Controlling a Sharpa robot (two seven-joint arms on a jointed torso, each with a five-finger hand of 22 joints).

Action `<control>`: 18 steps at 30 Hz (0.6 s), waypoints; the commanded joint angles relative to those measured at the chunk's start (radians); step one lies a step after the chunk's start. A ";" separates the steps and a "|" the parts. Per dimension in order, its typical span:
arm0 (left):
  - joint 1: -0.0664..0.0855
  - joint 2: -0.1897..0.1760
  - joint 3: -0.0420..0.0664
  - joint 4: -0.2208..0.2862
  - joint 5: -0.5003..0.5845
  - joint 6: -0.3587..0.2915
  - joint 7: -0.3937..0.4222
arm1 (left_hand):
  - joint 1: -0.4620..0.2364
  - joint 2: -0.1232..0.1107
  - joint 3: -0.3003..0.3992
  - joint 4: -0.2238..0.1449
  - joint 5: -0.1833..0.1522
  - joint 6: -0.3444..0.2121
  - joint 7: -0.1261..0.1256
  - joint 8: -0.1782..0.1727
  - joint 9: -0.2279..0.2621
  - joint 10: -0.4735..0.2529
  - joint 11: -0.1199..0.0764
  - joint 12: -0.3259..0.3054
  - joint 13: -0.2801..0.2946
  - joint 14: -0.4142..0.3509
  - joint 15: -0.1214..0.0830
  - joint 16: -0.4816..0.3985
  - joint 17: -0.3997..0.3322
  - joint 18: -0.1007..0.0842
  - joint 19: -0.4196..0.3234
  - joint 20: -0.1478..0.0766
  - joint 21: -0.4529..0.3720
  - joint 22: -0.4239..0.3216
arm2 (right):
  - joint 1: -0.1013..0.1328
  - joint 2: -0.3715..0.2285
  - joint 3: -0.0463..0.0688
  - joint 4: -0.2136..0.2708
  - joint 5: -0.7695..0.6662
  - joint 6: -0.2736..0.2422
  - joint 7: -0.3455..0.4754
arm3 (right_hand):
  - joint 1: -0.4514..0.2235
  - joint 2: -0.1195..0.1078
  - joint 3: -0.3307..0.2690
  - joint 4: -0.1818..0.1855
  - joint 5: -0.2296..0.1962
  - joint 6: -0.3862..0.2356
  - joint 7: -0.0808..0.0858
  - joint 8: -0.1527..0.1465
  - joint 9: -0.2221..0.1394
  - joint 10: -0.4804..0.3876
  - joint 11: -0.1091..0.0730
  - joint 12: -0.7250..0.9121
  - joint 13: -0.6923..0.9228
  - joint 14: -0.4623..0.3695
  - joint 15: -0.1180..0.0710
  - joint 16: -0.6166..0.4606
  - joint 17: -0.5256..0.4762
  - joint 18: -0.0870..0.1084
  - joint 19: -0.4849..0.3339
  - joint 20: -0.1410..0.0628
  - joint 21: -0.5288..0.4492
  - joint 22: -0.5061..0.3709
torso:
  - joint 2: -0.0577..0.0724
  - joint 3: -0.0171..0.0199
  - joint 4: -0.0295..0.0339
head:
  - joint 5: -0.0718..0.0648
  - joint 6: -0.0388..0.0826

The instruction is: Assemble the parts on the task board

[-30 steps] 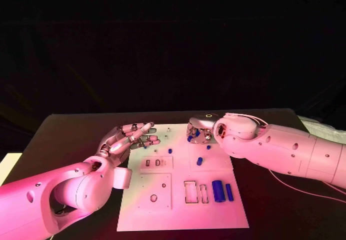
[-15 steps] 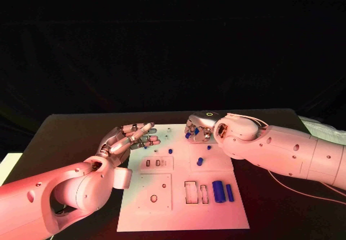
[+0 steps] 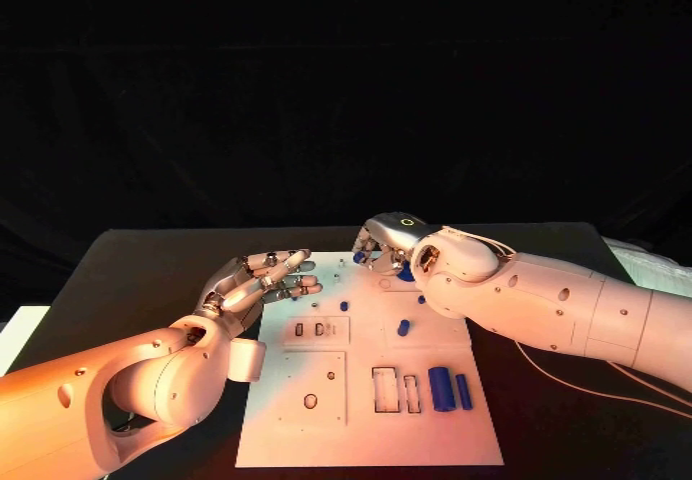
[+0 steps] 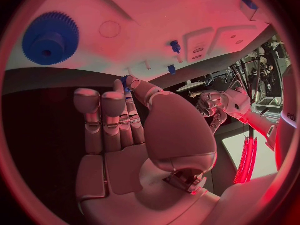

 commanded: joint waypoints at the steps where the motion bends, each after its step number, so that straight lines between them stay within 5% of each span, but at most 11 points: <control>1: 0.003 0.002 0.001 0.004 0.002 0.023 0.002 | 0.006 0.007 0.000 -0.007 0.006 0.007 0.004 -0.005 -0.001 0.008 -0.001 -0.006 0.001 0.005 -0.001 -0.006 0.002 0.011 0.007 -0.002 -0.005 -0.002 | 0.001 0.022 0.000 -0.025 -0.002 -0.022 -0.009 | -0.007 0.003 0.006 0.001 -0.004 0.003 0.005 0.005 0.014 -0.003 0.005 0.001 0.000 0.020 -0.003 0.004 0.002 -0.013 0.000 0.001 0.004 0.001 | 0.004 -0.0022 0.0065 | -0.002 0.001; 9: 0.008 0.003 0.001 0.006 0.002 0.025 0.001 | 0.006 0.007 0.000 -0.007 0.006 0.007 0.004 -0.005 -0.001 0.008 -0.001 -0.006 0.001 0.005 -0.001 -0.006 0.002 0.011 0.007 -0.002 -0.005 -0.002 | 0.000 0.069 0.000 -0.077 -0.001 0.006 -0.008 | -0.013 -0.002 0.008 0.006 -0.005 -0.001 0.007 0.001 0.014 -0.011 0.007 0.000 -0.001 0.016 0.000 0.007 0.000 -0.013 -0.004 0.004 0.007 0.002 | 0.009 -0.0051 0.0135 | -0.006 0.001; 18: 0.012 0.005 0.001 0.007 0.002 0.026 0.000 | 0.007 0.007 0.000 -0.008 0.006 0.007 0.004 -0.006 -0.001 0.008 -0.001 -0.007 0.001 0.005 -0.001 -0.007 0.002 0.011 0.007 -0.002 -0.006 -0.002 | -0.003 0.100 0.000 -0.113 0.002 0.029 -0.003 | -0.014 -0.003 0.008 0.008 -0.005 -0.002 0.007 0.001 0.014 -0.012 0.008 0.001 -0.001 0.016 0.000 0.009 0.002 -0.013 -0.004 0.004 0.009 0.004 | 0.010 -0.0052 0.0135 | -0.005 0.000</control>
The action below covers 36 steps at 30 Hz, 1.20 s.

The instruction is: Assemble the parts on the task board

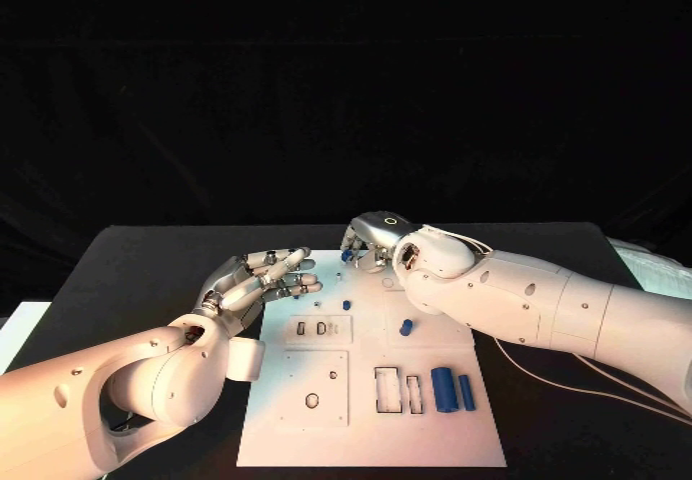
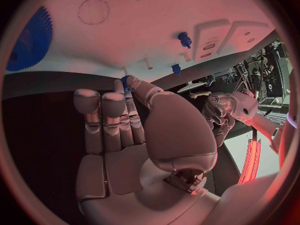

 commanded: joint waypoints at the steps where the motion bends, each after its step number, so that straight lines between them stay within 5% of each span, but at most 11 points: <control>1: 0.003 0.003 0.001 0.003 0.001 0.022 0.004 | 0.003 0.004 -0.002 -0.006 0.006 0.003 0.000 -0.006 -0.001 0.008 -0.001 -0.007 0.001 0.005 -0.001 -0.003 0.001 0.011 0.007 -0.002 -0.006 -0.001 | -0.001 0.009 0.000 -0.011 -0.002 0.029 0.001 | -0.010 0.001 0.003 0.003 -0.001 0.000 0.006 -0.002 0.014 -0.008 0.003 0.000 -0.001 0.016 0.000 0.005 0.002 -0.013 -0.005 0.004 0.005 0.001 | 0.001 -0.0004 0.0006 | 0.001 -0.001; 16: 0.006 0.004 0.001 0.004 0.001 0.024 0.002 | 0.003 0.004 -0.002 -0.006 0.006 0.003 0.000 -0.006 -0.001 0.008 -0.001 -0.007 0.001 0.005 -0.001 -0.003 0.001 0.011 0.007 -0.002 -0.006 -0.001 | -0.004 0.035 -0.001 -0.046 -0.003 0.065 -0.013 | -0.018 -0.008 0.005 0.009 0.000 -0.018 0.013 -0.006 0.011 -0.031 0.009 -0.001 -0.002 0.012 0.005 0.012 0.004 -0.013 -0.010 0.008 0.010 0.003 | 0.003 -0.0002 -0.0003 | 0.003 -0.002; 20: 0.006 0.004 0.001 0.005 0.001 0.024 0.001 | 0.003 0.004 -0.002 -0.006 0.006 0.003 0.000 -0.006 -0.001 0.008 -0.001 -0.007 0.001 0.005 -0.001 -0.003 0.001 0.011 0.007 -0.002 -0.006 -0.001 | -0.004 0.037 -0.001 -0.049 0.000 0.049 -0.010 | -0.031 -0.048 0.000 0.013 0.011 -0.108 0.036 -0.008 -0.010 -0.145 0.034 -0.001 -0.004 -0.002 0.028 0.000 -0.022 -0.011 -0.029 0.025 0.006 -0.008 | 0.003 -0.0005 -0.0011 | 0.004 -0.002; 23: 0.007 0.003 0.001 0.003 0.001 0.024 0.001 | 0.003 0.004 -0.002 -0.006 0.006 0.003 0.000 -0.006 -0.001 0.008 -0.001 -0.007 0.001 0.005 -0.001 -0.003 0.001 0.011 0.007 -0.002 -0.006 -0.001 | -0.004 0.033 -0.001 -0.044 0.002 0.015 -0.002 | -0.022 -0.066 -0.025 0.008 0.014 -0.174 0.038 -0.007 -0.014 -0.236 0.047 0.002 -0.002 -0.012 0.037 -0.012 -0.046 -0.007 -0.044 0.040 0.001 -0.020 | 0.003 -0.0001 -0.0015 | 0.005 -0.002; 31: 0.008 -0.003 0.001 -0.002 0.001 0.023 0.001 | 0.004 0.004 -0.002 -0.009 0.006 0.003 0.000 -0.007 -0.001 0.009 -0.001 -0.008 0.001 0.004 -0.001 -0.005 0.002 0.011 0.008 -0.002 -0.008 -0.002 | -0.002 -0.053 0.002 0.056 0.041 -0.047 0.006 | -0.006 -0.059 -0.048 0.007 0.024 -0.168 0.043 0.000 -0.009 -0.218 0.048 0.015 0.001 -0.010 0.038 0.006 -0.035 -0.007 -0.044 0.045 0.011 -0.012 | 0.003 0.0003 -0.0056 | 0.001 0.004; 36: 0.009 -0.009 0.001 -0.002 0.003 0.022 0.002 | 0.004 0.004 -0.002 -0.009 0.006 0.003 0.000 -0.007 -0.001 0.009 -0.001 -0.008 0.001 0.004 -0.001 -0.005 0.002 0.011 0.008 -0.002 -0.008 -0.002 | 0.011 -0.164 0.009 0.158 0.129 -0.032 -0.012 | -0.012 -0.054 -0.047 0.018 0.037 -0.140 0.042 0.003 -0.007 -0.127 0.036 0.042 0.007 -0.001 0.030 0.043 0.005 -0.010 -0.031 0.039 0.030 0.012 | 0.000 -0.0005 -0.0157 | 0.003 0.007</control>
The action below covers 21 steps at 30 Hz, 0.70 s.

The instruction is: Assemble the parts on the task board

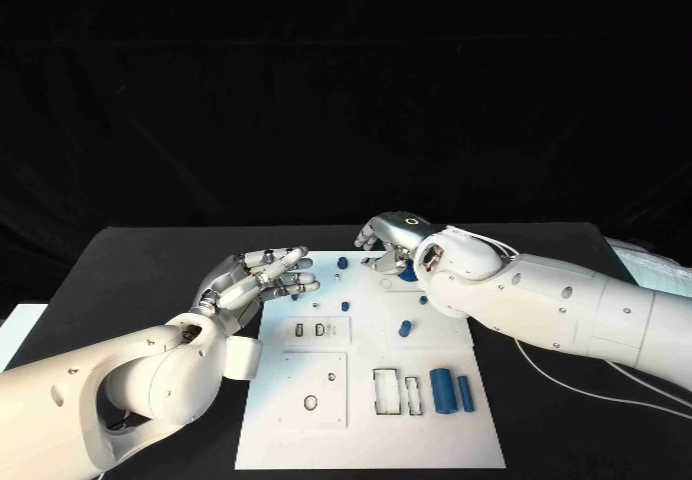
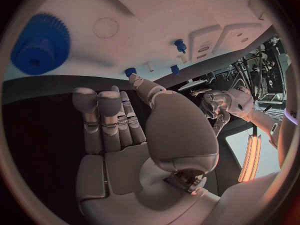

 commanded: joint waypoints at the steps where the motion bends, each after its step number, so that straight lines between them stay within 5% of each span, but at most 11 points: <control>1: 0.002 -0.002 0.001 0.002 0.003 0.018 0.005 | 0.004 0.004 0.003 -0.005 0.006 0.004 0.000 -0.003 -0.001 0.009 -0.001 -0.003 0.001 0.004 -0.001 -0.005 0.001 0.011 0.008 -0.002 -0.004 -0.001 | 0.010 -0.054 0.003 0.053 0.111 -0.008 -0.019 | -0.005 0.005 -0.001 0.013 0.011 0.014 0.000 0.006 0.002 0.062 -0.009 0.021 0.007 0.016 -0.006 0.032 0.037 -0.012 0.018 -0.007 0.016 0.022 | -0.004 -0.0005 -0.0108 | 0.001 0.001; 4: 0.002 -0.004 0.001 0.003 0.003 0.019 0.005 | 0.004 0.004 0.003 -0.005 0.006 0.004 0.000 -0.003 -0.001 0.009 -0.001 -0.003 0.001 0.004 -0.001 -0.005 0.001 0.011 0.008 -0.002 -0.004 -0.001 | 0.018 -0.111 0.005 0.090 0.190 0.018 -0.041 | -0.030 -0.012 -0.020 0.029 0.049 0.019 -0.006 0.004 0.001 0.160 -0.027 0.062 0.028 0.036 -0.019 0.099 0.124 -0.024 0.057 -0.017 0.057 0.090 | -0.008 -0.0008 -0.0181 | 0.001 0.002; 7: 0.002 -0.005 0.001 0.002 0.003 0.020 0.005 | 0.004 0.004 0.003 -0.005 0.006 0.004 0.000 -0.003 -0.001 0.009 -0.001 -0.003 0.001 0.004 -0.001 -0.005 0.001 0.011 0.008 -0.002 -0.004 -0.001 | 0.022 -0.153 0.006 0.105 0.238 0.047 -0.071 | -0.069 -0.049 -0.080 0.052 0.094 -0.009 -0.030 -0.002 -0.003 0.302 -0.060 0.151 0.093 0.069 -0.044 0.243 0.325 -0.059 0.162 -0.040 0.163 0.283 | -0.011 0.0000 -0.0233 | 0.002 0.001; 9: 0.002 -0.004 0.001 0.001 0.004 0.021 0.004 | 0.004 0.004 0.003 -0.005 0.006 0.004 0.000 -0.003 -0.001 0.009 -0.001 -0.003 0.001 0.004 -0.001 -0.005 0.001 0.011 0.008 -0.002 -0.004 -0.001 | 0.023 -0.165 0.006 0.105 0.250 0.064 -0.087 | -0.068 -0.056 -0.135 0.064 0.106 -0.040 -0.038 0.006 -0.001 0.308 -0.071 0.223 0.180 0.073 -0.054 0.304 0.403 -0.073 0.198 -0.053 0.210 0.359 | -0.011 0.0018 -0.0253 | 0.002 0.000; 13: 0.002 -0.002 0.001 -0.002 0.004 0.022 0.004 | 0.005 0.004 0.002 -0.007 0.006 0.003 0.000 -0.004 -0.001 0.008 0.000 -0.004 0.001 0.005 0.000 -0.007 0.002 0.011 0.008 -0.002 -0.005 -0.001 | 0.024 -0.176 0.007 0.097 0.264 0.103 -0.117 | -0.039 -0.016 -0.226 0.102 0.107 -0.058 -0.030 0.004 0.001 0.217 -0.063 0.439 0.473 0.062 -0.043 0.354 0.459 -0.079 0.203 -0.047 0.244 0.412 | -0.012 0.0027 -0.0250 | -0.002 0.001; 21: 0.002 0.001 0.000 -0.006 0.005 0.024 0.003 | 0.005 0.005 0.003 -0.008 0.006 0.003 0.000 -0.005 -0.001 0.008 -0.001 -0.005 0.001 0.005 -0.001 -0.007 0.002 0.011 0.009 -0.002 -0.005 -0.002 | 0.023 -0.163 0.006 0.079 0.243 0.166 -0.150 | -0.010 -0.001 -0.279 0.117 0.104 -0.067 -0.023 0.004 0.000 0.304 -0.052 0.998 1.062 0.077 -0.037 0.425 0.582 -0.095 0.236 -0.035 0.283 0.492 | -0.010 0.0014 -0.0225 | -0.004 -0.002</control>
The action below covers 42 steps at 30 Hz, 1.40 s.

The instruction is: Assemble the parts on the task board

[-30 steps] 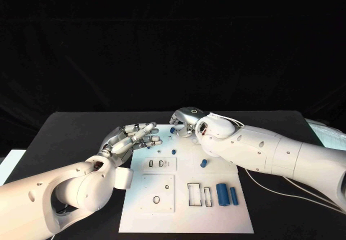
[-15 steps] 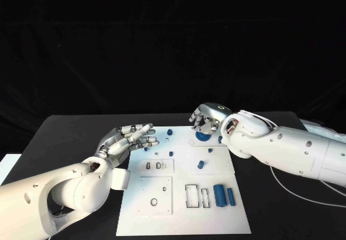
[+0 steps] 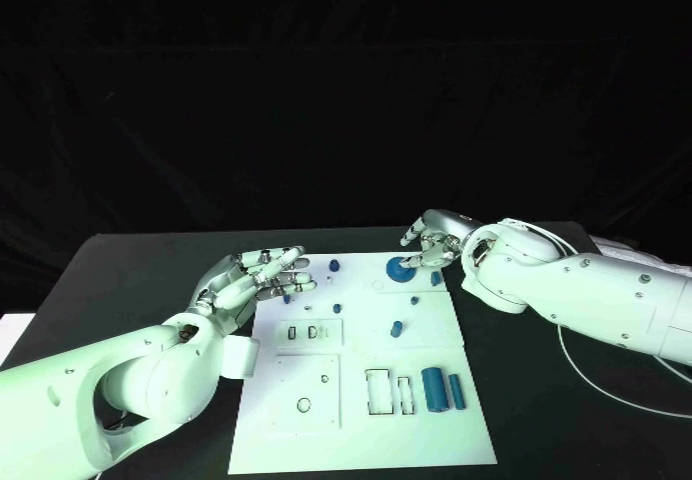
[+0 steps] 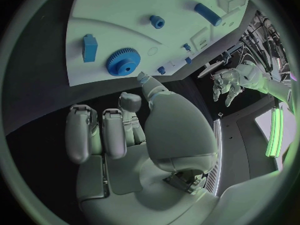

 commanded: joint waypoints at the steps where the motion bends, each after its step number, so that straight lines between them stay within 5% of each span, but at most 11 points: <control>1: 0.001 0.003 0.001 0.000 0.003 0.022 0.004 | 0.005 0.005 0.000 -0.005 0.006 0.003 0.000 -0.005 -0.002 0.008 -0.001 -0.005 0.001 0.005 -0.001 -0.007 0.001 0.011 0.005 0.002 -0.005 -0.001 | -0.001 0.009 0.000 -0.005 -0.002 0.081 -0.045 | 0.008 0.006 -0.014 0.002 -0.001 -0.004 0.006 -0.003 0.000 0.034 0.001 0.131 0.129 0.065 0.007 0.016 0.029 -0.010 0.013 0.000 0.011 0.017 | 0.001 -0.0009 0.0003 | -0.001 -0.003; 14: 0.001 0.004 0.001 -0.002 0.003 0.024 0.003 | 0.006 0.005 0.000 -0.006 0.006 0.004 0.000 -0.005 -0.002 0.009 -0.001 -0.005 0.001 0.005 -0.001 -0.008 0.001 0.011 0.006 0.002 -0.006 -0.001 | -0.009 0.041 -0.001 -0.033 -0.032 0.123 -0.055 | 0.028 0.022 -0.036 -0.005 -0.005 0.018 0.008 0.006 0.002 0.101 0.005 0.355 0.345 0.070 0.012 0.039 0.067 -0.019 0.040 0.005 0.031 0.066 | 0.001 -0.0020 0.0018 | -0.001 -0.006; 42: 0.001 0.004 0.001 -0.003 0.003 0.028 0.001 | 0.006 0.005 0.000 -0.006 0.006 0.004 0.000 -0.005 -0.002 0.009 -0.001 -0.005 0.001 0.005 -0.001 -0.008 0.001 0.011 0.006 0.002 -0.006 -0.001 | -0.031 0.070 -0.001 -0.063 -0.110 0.124 -0.047 | 0.054 0.043 -0.012 -0.035 -0.023 0.067 0.001 0.022 0.006 0.122 0.000 0.407 0.398 0.070 0.009 0.045 0.075 -0.024 0.055 0.004 0.040 0.090 | 0.001 -0.0013 0.0013 | 0.000 -0.013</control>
